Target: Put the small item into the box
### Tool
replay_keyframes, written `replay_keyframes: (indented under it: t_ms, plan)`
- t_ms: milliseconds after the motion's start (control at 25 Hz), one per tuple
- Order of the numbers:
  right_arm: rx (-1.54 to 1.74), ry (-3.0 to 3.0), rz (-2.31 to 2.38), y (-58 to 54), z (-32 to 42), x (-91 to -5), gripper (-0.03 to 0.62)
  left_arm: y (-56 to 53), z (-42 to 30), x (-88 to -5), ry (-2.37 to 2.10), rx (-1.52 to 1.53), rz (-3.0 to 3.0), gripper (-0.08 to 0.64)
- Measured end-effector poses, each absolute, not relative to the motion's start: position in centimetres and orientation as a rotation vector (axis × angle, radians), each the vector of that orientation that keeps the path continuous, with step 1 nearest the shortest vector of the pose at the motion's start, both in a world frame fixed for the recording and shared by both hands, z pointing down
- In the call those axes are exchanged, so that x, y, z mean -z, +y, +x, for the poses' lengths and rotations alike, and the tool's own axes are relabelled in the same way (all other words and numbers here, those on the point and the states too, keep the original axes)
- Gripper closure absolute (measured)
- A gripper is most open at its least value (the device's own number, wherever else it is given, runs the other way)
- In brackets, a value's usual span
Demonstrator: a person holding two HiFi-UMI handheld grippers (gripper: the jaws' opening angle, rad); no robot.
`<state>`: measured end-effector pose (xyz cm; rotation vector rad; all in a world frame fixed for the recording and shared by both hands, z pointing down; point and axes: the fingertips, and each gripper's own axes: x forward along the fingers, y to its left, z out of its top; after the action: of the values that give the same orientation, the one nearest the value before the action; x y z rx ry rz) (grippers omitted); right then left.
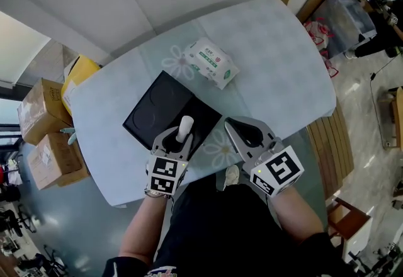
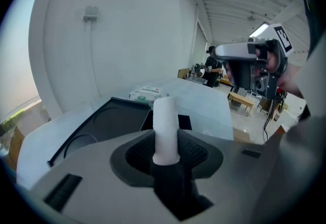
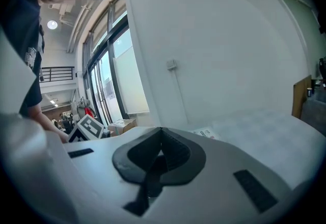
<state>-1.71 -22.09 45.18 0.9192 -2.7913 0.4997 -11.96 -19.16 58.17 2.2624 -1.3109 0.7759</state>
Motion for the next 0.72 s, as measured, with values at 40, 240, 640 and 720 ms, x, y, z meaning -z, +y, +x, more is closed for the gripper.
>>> replay_keyframes:
  t_ms: [40, 240, 640, 720]
  plan:
    - [-0.507, -2.786, 0.927, -22.2, -1.6, -45.4, 0.583, -19.2, -11.9, -58.7, -1.297, -0.803, 2.25, 0.426]
    - [-0.537, -2.768, 0.958, -22.6, -1.2, -46.2, 0.583, -19.4, -11.2, -60.9, -1.229, -0.924, 2.224, 0.426]
    - [-0.566, -2.744, 0.993, -23.5, -1.0, -47.1, 0.583, -19.4, -10.5, -64.3, -1.117, -1.099, 2.162, 0.425]
    - [-0.571, -2.738, 1.0, -23.6, -0.9, -47.2, 0.583, -19.3, -10.4, -64.9, -1.093, -1.125, 2.149, 0.425]
